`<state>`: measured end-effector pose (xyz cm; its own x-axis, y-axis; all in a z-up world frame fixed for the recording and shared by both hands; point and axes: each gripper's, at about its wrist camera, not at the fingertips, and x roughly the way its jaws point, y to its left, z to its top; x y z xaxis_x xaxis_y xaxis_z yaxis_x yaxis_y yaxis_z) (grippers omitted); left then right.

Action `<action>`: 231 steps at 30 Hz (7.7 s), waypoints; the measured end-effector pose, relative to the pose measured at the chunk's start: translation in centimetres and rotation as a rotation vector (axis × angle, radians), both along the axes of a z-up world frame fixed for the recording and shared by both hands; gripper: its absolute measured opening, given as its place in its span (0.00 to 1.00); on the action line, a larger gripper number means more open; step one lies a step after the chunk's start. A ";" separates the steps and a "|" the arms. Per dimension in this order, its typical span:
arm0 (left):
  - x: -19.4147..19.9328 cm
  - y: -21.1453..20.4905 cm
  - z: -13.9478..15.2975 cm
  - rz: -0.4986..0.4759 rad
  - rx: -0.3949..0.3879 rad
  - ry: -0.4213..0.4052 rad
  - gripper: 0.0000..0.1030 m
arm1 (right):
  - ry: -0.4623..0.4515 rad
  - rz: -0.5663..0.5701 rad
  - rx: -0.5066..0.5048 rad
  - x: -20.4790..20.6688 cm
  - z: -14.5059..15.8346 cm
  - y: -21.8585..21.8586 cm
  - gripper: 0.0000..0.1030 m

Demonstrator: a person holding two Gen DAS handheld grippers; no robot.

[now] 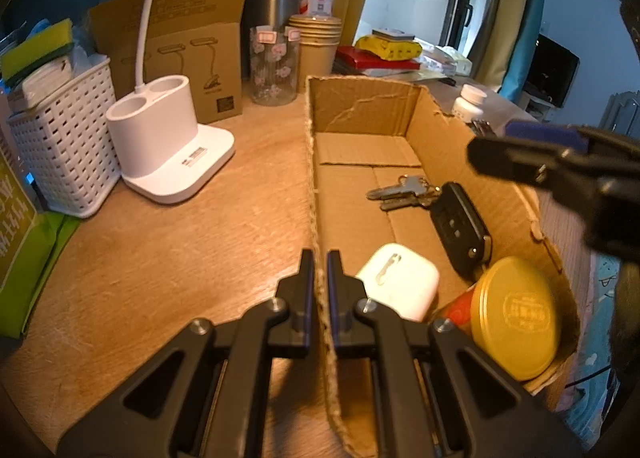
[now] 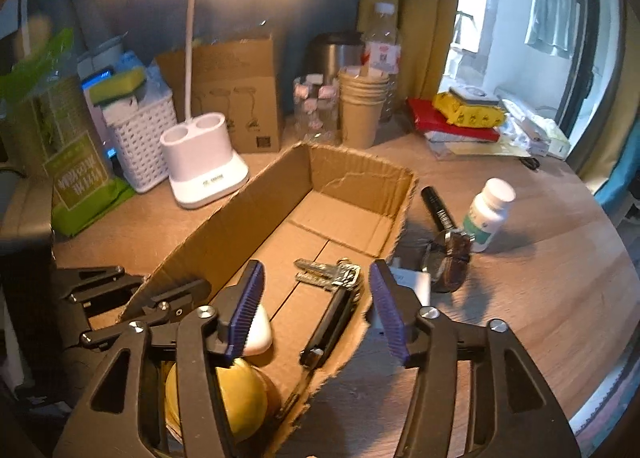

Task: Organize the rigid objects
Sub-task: 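Lower the car key into the box and open the right tool, then move the right tool to the brown leather watch and grasp it, then lift the watch with the right tool and carry it over the box, then lower the watch into the box and open the right tool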

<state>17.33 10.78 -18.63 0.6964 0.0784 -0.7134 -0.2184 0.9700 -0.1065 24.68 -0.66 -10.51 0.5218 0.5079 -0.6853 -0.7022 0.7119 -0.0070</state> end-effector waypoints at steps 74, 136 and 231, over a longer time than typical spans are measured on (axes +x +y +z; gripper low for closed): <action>0.1 0.3 -0.2 0.009 0.001 0.005 0.06 | 0.073 -0.211 -0.018 8.0 -4.4 -8.4 0.22; 0.1 0.3 -0.3 0.010 0.004 0.006 0.06 | 0.001 -0.129 -0.002 6.6 -1.2 -6.6 0.40; 0.3 -0.6 0.0 0.013 -0.006 0.003 0.06 | 0.093 0.270 -0.033 1.1 -2.5 5.8 0.54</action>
<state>17.65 10.16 -18.62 0.6929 0.0831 -0.7162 -0.2311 0.9665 -0.1114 25.81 5.16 -12.97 0.3046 0.5968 -0.7423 -0.8651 0.4995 0.0466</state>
